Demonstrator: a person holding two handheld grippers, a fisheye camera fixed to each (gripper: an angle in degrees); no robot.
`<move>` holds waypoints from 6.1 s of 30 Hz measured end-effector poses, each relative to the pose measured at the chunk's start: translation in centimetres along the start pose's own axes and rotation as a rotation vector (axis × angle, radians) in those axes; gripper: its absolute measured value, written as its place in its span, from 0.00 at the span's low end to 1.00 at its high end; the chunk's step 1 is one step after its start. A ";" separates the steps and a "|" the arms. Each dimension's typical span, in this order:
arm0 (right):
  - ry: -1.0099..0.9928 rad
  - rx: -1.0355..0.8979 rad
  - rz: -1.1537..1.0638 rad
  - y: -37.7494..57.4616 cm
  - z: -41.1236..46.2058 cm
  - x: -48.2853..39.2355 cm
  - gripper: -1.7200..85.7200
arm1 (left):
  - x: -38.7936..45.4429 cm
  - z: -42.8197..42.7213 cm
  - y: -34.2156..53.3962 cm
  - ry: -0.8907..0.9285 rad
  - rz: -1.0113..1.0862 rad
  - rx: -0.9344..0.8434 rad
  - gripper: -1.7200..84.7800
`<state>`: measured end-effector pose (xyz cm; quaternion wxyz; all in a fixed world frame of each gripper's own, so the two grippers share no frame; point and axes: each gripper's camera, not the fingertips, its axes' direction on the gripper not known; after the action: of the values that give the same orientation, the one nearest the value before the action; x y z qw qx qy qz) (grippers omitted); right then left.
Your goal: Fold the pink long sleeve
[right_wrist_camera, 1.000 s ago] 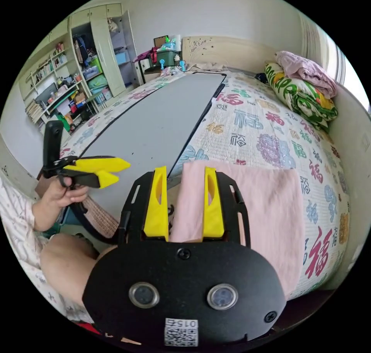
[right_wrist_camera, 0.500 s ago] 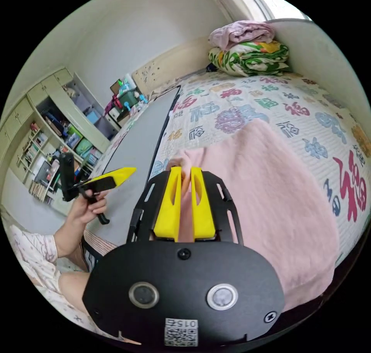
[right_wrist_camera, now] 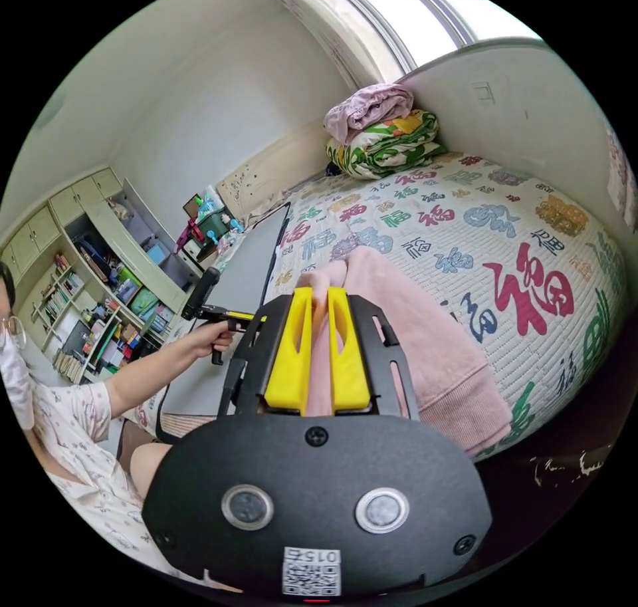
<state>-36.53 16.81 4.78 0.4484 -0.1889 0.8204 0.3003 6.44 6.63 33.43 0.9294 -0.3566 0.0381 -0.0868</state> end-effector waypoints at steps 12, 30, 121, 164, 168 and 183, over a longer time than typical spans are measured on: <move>0.073 0.368 -0.121 0.7 -17.7 -5.8 0.07 | 15.7 -24.1 18.4 0.014 0.243 0.659 0.03; -0.455 0.372 -0.105 -0.4 -17.3 -11.8 0.07 | 21.7 -59.0 60.1 -0.492 0.088 1.210 0.03; 0.766 -0.201 -0.327 -7.3 6.2 -43.2 0.01 | -6.0 -42.2 47.7 -0.444 -0.712 0.535 0.02; 0.623 -0.585 -1.160 -11.0 14.4 -56.5 0.01 | -1.5 -39.4 43.6 0.622 -0.029 1.024 0.04; 0.620 -0.582 -1.156 -11.6 14.1 -56.7 0.01 | -2.8 -39.8 43.6 0.630 -0.035 1.028 0.04; 0.624 -0.579 -1.185 -12.2 13.7 -57.9 0.01 | -6.4 -41.3 42.2 0.628 -0.057 1.049 0.04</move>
<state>9.57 19.09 44.24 0.2128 -0.7890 0.5579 0.1444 0.38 11.58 -25.42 0.9229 0.1904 0.2528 -0.2195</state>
